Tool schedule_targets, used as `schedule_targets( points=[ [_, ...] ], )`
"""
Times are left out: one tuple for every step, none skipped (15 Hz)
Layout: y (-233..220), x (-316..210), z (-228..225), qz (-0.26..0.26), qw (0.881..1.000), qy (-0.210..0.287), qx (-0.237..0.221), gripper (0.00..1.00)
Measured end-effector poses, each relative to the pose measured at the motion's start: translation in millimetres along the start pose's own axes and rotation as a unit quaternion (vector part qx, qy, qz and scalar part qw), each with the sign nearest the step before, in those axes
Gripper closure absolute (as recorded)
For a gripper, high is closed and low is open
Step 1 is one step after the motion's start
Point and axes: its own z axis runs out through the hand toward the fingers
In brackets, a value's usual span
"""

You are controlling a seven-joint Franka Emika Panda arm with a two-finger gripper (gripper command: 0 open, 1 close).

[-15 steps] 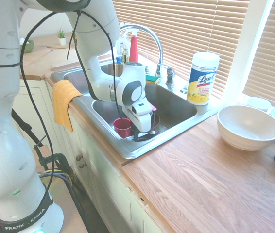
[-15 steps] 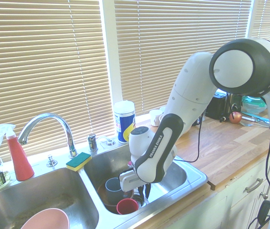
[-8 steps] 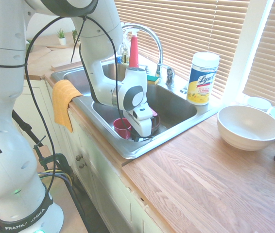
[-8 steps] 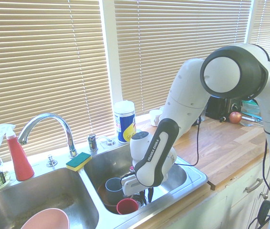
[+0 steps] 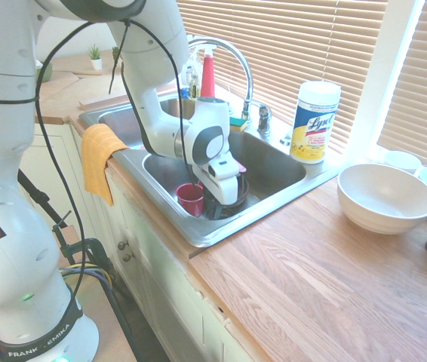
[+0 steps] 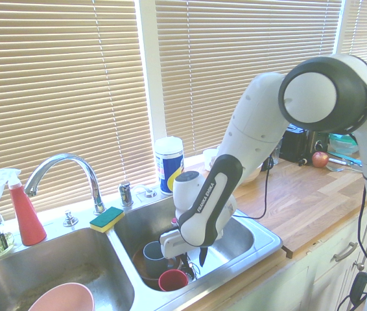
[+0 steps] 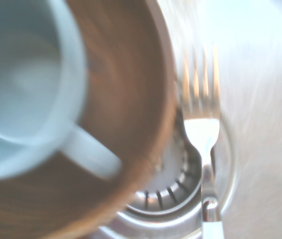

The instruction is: Put the fork into the sink

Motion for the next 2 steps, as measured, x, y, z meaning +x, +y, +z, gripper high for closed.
schedule_targets(
  points=[
    [-3.3,3.1,-29.5,0.001,1.000,0.008,0.006,0.00],
    [-3.5,7.3,-60.2,0.003,1.000,0.016,0.010,0.00]
  ],
)
